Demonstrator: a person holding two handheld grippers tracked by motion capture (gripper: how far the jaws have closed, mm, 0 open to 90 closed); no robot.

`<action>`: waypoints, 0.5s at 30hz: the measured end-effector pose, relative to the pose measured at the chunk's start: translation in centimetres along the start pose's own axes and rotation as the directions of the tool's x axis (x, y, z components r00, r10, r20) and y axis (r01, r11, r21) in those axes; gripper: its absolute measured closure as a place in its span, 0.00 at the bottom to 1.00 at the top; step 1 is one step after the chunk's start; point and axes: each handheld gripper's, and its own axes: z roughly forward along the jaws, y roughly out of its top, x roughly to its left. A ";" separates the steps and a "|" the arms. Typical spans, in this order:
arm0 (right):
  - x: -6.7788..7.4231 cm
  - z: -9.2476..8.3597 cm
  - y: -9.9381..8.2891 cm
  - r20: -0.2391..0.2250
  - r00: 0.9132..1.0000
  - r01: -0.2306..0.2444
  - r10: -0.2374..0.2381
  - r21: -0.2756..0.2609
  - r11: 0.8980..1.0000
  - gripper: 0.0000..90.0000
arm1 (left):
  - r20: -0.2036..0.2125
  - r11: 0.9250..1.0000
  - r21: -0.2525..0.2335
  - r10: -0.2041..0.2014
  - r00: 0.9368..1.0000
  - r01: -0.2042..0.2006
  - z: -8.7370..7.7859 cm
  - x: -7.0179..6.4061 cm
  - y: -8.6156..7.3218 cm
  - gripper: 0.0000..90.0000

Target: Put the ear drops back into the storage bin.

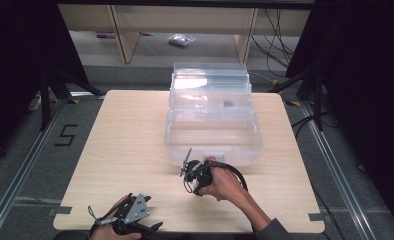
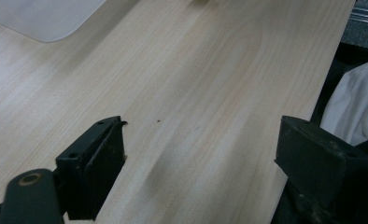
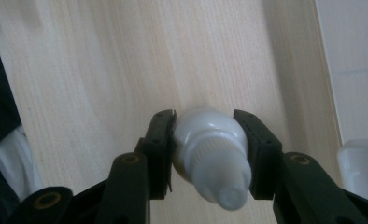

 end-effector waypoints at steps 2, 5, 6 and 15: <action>-0.1 -0.3 -0.1 0.006 1.000 -0.009 0.009 -0.010 1.000 0.67 | 0.001 1.000 -0.003 -0.008 1.000 0.008 0.0 -0.1 0.0 0.17; -0.2 -0.8 -0.5 0.015 1.000 -0.028 0.028 -0.022 0.999 0.67 | 0.000 1.000 -0.003 -0.001 1.000 0.001 0.0 0.0 0.0 0.17; -0.2 -1.0 -0.6 0.013 1.000 -0.026 0.026 -0.026 0.999 0.67 | 0.001 1.000 -0.007 -0.012 1.000 0.012 0.0 -0.1 0.0 0.17; -0.9 -2.6 -1.7 -0.001 0.999 -0.034 0.034 -0.022 0.999 0.67 | 0.002 1.000 -0.003 -0.004 1.000 0.004 0.0 0.0 0.0 0.17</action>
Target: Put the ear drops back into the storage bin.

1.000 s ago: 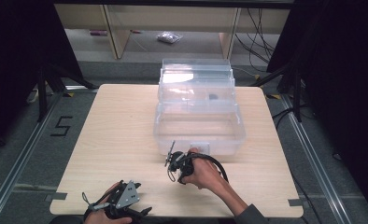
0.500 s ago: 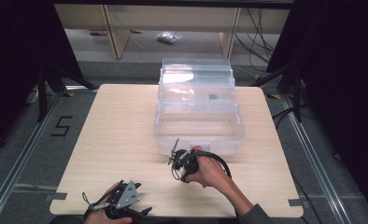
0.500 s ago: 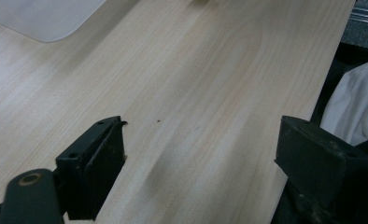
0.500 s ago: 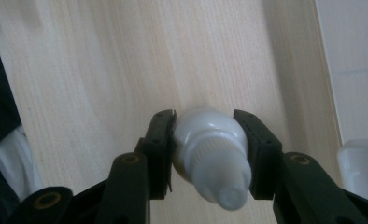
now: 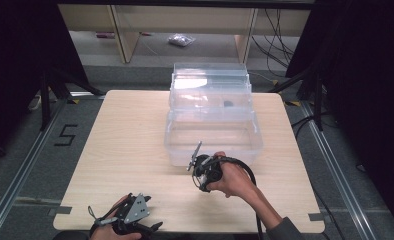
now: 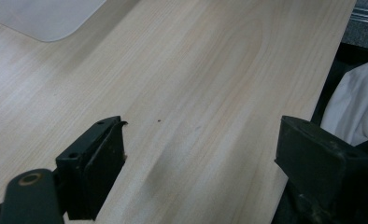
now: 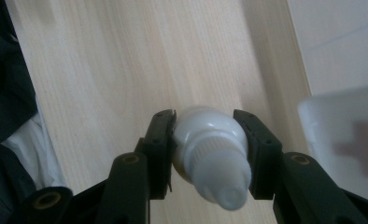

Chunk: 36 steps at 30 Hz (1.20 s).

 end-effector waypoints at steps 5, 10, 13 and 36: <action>-0.5 -0.9 -0.7 0.014 1.000 -0.009 0.009 0.013 1.000 0.67 | 0.001 1.000 0.000 -0.001 1.000 0.001 0.0 0.0 0.0 0.17; -1.1 -2.0 -1.6 0.024 0.999 -0.028 0.027 0.016 0.999 0.67 | -0.001 1.000 -0.002 -0.002 1.000 0.002 0.1 0.0 0.0 0.17; -1.5 -2.9 -2.2 0.035 0.998 -0.052 0.051 0.020 0.998 0.67 | -0.001 1.000 -0.003 -0.002 1.000 0.002 0.1 0.0 0.0 0.17; -5.6 -8.3 -5.6 0.053 0.984 -0.170 0.170 0.000 0.985 0.67 | -0.004 1.000 0.004 0.000 1.000 0.000 0.1 0.0 0.0 0.17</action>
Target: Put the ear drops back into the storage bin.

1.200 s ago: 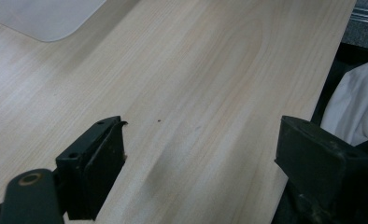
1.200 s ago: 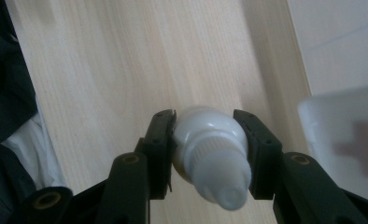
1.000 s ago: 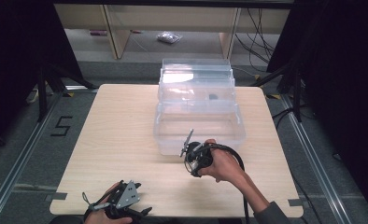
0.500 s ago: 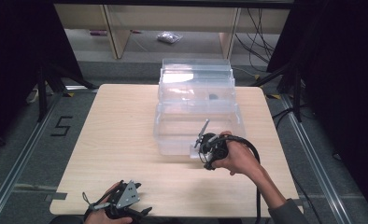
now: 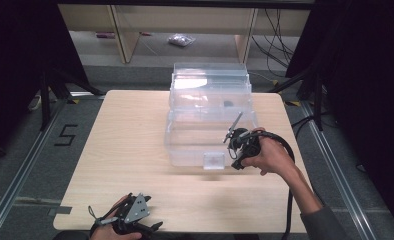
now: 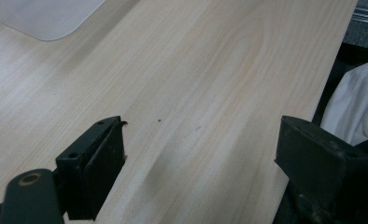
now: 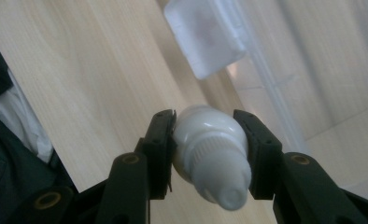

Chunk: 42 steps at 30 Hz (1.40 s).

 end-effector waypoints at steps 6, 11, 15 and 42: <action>-1.4 -1.1 -0.1 0.011 0.999 -0.031 0.030 0.002 1.000 0.67 | 0.001 1.000 0.000 0.001 1.000 -0.001 0.0 0.0 0.0 0.17; -2.7 -1.7 -0.1 0.018 0.999 -0.040 0.041 -0.012 0.999 0.67 | 0.004 1.000 0.000 -0.003 1.000 0.003 0.1 -0.1 0.0 0.17; -3.7 -2.0 0.1 0.029 0.998 -0.050 0.050 -0.026 0.998 0.67 | 0.003 1.000 0.001 -0.001 1.000 0.001 0.0 0.0 0.0 0.17; -9.6 1.8 1.5 0.032 0.977 -0.212 0.211 0.033 0.977 0.67 | 0.008 1.000 -0.004 -0.004 1.000 0.004 0.0 0.0 0.0 0.17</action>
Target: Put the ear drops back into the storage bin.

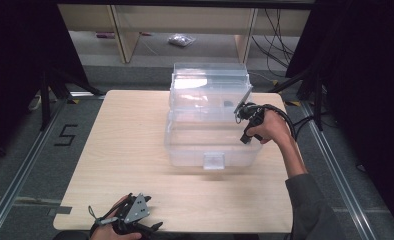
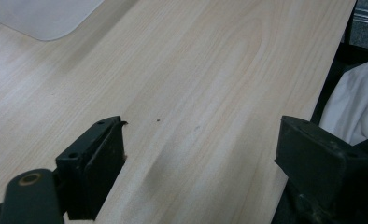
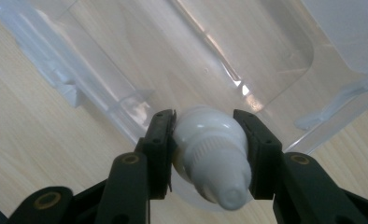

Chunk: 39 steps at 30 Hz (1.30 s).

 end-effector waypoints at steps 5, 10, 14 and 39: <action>-0.2 0.8 0.4 -0.001 1.000 -0.005 0.005 0.018 1.000 0.67 | -0.002 1.000 -0.002 -0.001 1.000 0.001 0.0 0.0 0.0 0.17; -0.7 1.8 0.5 -0.019 0.999 -0.036 0.036 0.022 0.999 0.67 | 0.017 1.000 -0.008 -0.008 1.000 0.008 0.1 -0.1 0.0 0.17; -1.2 2.6 0.5 -0.031 0.997 -0.063 0.064 0.043 0.997 0.67 | 0.009 1.000 0.004 -0.009 1.000 0.009 0.1 0.0 0.0 0.17; -1.4 6.8 0.9 -0.019 0.996 -0.081 0.083 0.107 0.991 0.67 | -0.002 1.000 0.008 0.007 1.000 -0.007 0.0 0.0 0.0 0.17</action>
